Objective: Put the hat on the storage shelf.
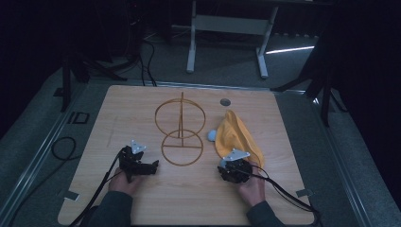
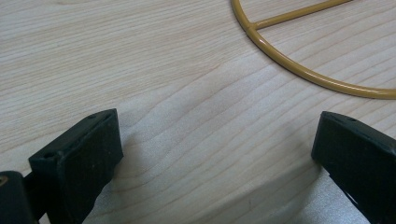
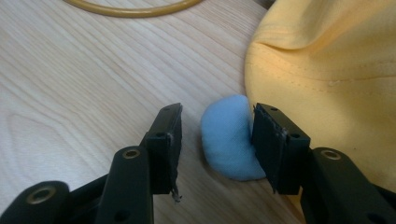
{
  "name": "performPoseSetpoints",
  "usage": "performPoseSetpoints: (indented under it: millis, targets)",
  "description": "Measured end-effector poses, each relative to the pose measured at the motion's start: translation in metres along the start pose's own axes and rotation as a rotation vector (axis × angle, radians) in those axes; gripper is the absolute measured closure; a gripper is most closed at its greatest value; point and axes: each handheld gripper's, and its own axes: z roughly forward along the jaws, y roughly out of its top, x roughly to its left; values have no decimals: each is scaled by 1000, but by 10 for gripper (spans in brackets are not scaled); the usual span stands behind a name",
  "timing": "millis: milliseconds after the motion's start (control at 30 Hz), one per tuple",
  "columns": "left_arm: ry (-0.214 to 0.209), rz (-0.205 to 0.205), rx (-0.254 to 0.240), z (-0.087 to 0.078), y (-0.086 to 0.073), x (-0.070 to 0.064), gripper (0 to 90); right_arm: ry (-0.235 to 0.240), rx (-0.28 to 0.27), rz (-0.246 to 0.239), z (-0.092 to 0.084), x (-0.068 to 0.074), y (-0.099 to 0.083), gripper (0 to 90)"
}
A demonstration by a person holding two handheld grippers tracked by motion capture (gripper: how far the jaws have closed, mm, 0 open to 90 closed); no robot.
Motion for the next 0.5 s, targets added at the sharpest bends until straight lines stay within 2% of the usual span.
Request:
performPoseSetpoints:
  millis: [33,100,167,267,400,500]
  targets:
    - [0,1,0,0,0,0,19,-4,-2,1,0,0,0,541]
    - [0,0,1,0,0,0,19,-40,-4,-11,0,0,-1,649]
    - [0,0,1,0,0,0,19,-53,4,-1,0,0,0,699]
    - [0,1,1,0,0,0,19,-71,3,-11,-2,0,1,776]
    - [0,1,1,0,0,0,19,-74,-3,-7,-7,-2,3,803]
    - [0,1,1,0,0,0,19,-83,-35,-24,-20,-2,6,813]
